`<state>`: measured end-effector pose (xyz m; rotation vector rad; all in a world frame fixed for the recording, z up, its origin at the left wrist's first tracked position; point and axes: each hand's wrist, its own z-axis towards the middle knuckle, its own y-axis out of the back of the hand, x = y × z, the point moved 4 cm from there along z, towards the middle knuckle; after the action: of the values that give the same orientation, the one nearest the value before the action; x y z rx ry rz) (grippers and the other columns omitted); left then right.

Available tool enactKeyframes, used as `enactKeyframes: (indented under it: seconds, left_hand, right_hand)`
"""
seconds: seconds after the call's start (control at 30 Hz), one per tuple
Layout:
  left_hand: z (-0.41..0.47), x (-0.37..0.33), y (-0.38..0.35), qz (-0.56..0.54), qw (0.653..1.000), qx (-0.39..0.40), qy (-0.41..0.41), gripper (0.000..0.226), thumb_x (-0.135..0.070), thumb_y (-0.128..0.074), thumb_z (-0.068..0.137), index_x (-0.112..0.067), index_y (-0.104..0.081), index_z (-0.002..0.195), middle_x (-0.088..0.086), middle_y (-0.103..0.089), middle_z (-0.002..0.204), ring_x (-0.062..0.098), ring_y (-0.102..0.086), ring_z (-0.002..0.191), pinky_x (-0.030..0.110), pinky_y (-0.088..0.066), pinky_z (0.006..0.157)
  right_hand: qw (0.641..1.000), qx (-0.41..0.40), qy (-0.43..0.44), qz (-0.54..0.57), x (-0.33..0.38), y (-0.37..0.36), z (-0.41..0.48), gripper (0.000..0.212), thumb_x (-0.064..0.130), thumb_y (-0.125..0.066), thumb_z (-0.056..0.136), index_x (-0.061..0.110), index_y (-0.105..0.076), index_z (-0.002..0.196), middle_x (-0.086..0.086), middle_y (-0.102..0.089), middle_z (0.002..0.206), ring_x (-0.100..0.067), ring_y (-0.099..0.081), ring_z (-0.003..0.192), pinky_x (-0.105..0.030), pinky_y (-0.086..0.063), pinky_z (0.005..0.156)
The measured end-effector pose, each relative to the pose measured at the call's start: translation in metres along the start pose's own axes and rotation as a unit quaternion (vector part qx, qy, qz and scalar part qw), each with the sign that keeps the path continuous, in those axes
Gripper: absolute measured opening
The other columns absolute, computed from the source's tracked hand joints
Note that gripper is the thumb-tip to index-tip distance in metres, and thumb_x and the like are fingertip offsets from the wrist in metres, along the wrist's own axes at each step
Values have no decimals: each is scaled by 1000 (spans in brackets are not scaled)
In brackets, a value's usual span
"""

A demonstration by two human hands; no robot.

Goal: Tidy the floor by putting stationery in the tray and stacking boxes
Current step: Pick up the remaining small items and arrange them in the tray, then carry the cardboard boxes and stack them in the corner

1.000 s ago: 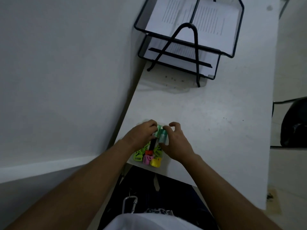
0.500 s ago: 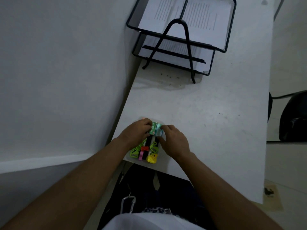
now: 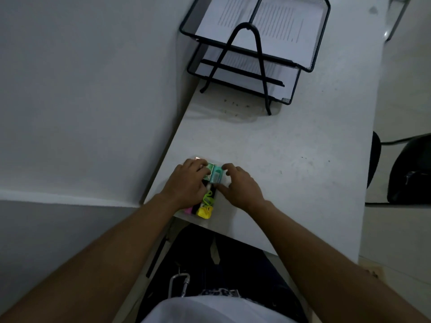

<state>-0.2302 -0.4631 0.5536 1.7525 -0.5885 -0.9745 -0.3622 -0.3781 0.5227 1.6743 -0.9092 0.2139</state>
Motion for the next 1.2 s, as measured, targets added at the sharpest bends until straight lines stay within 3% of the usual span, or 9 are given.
enactKeyframes:
  seconds: [0.2,0.3,0.57,0.87,1.2]
  left_hand:
    - [14,-32,4,-120,989,-77,36,31,-30,-46,95,-8,-64,107,9,-65,111,27,-56,101,41,-46,89]
    - [25,-58,8,-148,985,-84,17,34,-32,-41,98,-9,-63,111,8,-66,112,25,-58,102,40,-47,90]
    - [31,-134,11,-179,978,4,-111,45,-41,-31,100,-15,-57,125,5,-62,127,24,-55,115,42,-45,98]
    - [-23,-215,-16,-157,951,100,-248,49,-49,-33,96,-19,-50,131,3,-54,137,20,-50,124,43,-45,104]
    - [-82,-293,-51,-113,903,197,-365,50,-49,-33,96,-17,-50,132,5,-54,136,21,-49,123,45,-43,103]
  right_hand:
    - [998,-60,-13,33,-22,35,-12,44,38,-60,89,22,-43,126,-3,-60,120,-21,-62,95,-38,-53,79]
    - [993,-98,-46,45,-35,56,-29,42,38,-59,90,23,-44,126,-1,-61,120,-19,-62,97,-41,-54,83]
    - [961,-210,-156,90,-61,91,-117,40,35,-59,91,22,-48,126,-1,-63,118,-18,-63,96,-41,-55,83]
    - [886,-319,-304,142,-74,68,-261,37,35,-59,90,22,-50,124,0,-63,115,-17,-63,93,-39,-56,81]
    - [796,-415,-393,198,-96,36,-376,30,34,-60,87,23,-54,115,4,-61,103,-9,-61,83,-22,-50,65]
